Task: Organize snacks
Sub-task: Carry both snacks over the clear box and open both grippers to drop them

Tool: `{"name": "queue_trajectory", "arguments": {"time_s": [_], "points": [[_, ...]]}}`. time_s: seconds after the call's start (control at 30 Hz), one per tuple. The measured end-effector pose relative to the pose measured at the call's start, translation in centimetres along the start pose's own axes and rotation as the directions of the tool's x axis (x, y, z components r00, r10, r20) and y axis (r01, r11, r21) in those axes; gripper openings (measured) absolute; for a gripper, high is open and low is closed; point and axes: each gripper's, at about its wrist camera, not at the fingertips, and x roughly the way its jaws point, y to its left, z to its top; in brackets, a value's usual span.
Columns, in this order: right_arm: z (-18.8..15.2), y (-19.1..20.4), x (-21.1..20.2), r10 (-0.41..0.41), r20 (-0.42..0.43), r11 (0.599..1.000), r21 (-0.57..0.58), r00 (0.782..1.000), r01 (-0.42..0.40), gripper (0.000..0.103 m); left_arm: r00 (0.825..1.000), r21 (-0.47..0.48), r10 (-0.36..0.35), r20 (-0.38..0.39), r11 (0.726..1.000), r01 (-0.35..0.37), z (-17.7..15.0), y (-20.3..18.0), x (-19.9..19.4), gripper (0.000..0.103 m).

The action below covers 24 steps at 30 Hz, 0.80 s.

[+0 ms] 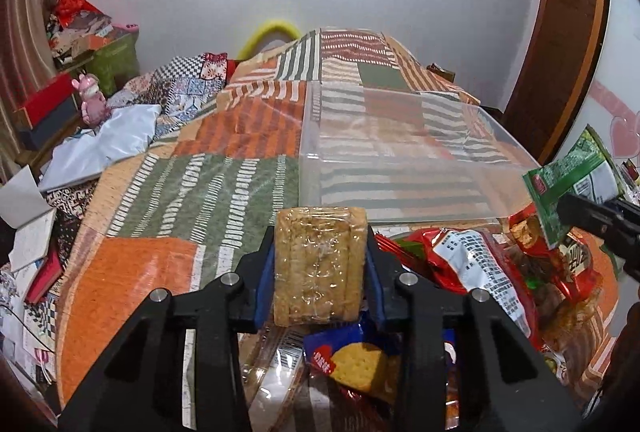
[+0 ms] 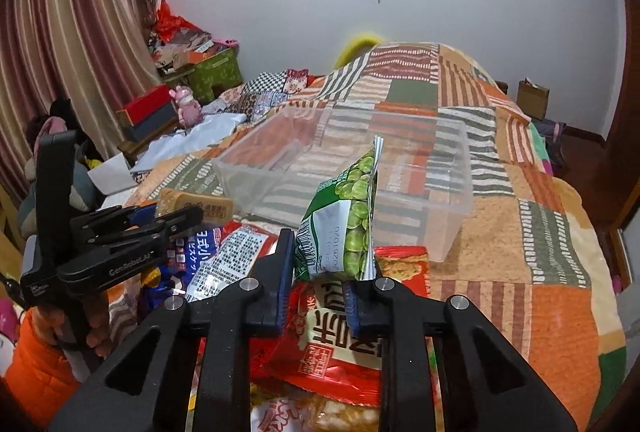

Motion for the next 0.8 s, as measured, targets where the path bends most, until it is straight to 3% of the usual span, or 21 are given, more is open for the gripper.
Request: {"name": "queue_trajectory", "arguments": {"time_s": [0.43,0.8], "points": [[1.5,-1.4,-1.8,-0.027,0.067,0.999,0.022,0.997,0.025,0.020,0.996,0.009,0.011,0.094,1.000,-0.012,1.7,-0.7,-3.8,0.037],[3.4,-2.3,-2.3,-0.045,0.112,0.999,0.006,0.993,0.045,0.020,0.986,0.038,-0.031,0.161,0.999,0.026,4.7,-1.9,-5.1,0.037]]}}
